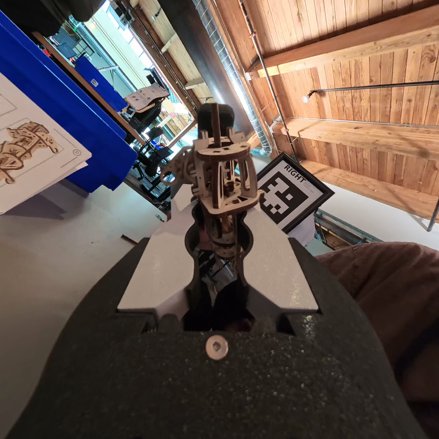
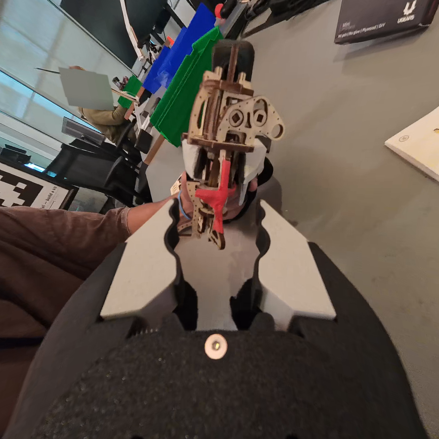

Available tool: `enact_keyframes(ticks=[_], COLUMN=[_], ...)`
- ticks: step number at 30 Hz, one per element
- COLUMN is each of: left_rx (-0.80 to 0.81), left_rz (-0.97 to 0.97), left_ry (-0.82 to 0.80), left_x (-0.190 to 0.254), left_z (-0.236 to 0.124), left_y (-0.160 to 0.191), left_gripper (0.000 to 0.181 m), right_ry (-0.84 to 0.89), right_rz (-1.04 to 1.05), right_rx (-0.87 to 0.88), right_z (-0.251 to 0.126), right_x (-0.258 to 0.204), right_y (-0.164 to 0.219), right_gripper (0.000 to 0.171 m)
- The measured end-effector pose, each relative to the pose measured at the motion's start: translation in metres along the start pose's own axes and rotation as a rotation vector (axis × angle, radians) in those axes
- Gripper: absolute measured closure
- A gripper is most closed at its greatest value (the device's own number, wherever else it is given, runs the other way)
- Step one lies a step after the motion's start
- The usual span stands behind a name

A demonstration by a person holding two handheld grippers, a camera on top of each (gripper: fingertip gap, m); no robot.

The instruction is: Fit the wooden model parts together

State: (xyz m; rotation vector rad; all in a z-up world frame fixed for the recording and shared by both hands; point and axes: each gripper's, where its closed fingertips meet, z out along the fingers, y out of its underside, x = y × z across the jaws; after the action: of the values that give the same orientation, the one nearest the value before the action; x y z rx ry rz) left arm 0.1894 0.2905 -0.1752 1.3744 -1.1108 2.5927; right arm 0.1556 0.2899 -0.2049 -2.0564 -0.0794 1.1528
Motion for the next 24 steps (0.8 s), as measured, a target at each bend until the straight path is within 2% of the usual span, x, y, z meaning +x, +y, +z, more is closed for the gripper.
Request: enact_keyframes(ticks=[8,11,24], left_rx=[-0.039,-0.035,-0.027], left_rz=[-0.007,-0.011,-0.010], left_ry=[-0.010,-0.012,0.061], left_x=[-0.005,-0.006,0.007], left_z=[0.005,0.006,0.009], left_y=[0.007,0.007,0.007], left_gripper=[0.157,0.156,0.156], right_ry=[-0.100,-0.157,-0.307], right_rz=[0.045,0.069,0.131], right_rx=[0.040,0.048,0.097], right_z=[0.000,0.001,0.002], right_x=[0.002,-0.003,-0.018], right_y=[-0.002,-0.002,-0.003], right_gripper=[0.124,0.136,0.135])
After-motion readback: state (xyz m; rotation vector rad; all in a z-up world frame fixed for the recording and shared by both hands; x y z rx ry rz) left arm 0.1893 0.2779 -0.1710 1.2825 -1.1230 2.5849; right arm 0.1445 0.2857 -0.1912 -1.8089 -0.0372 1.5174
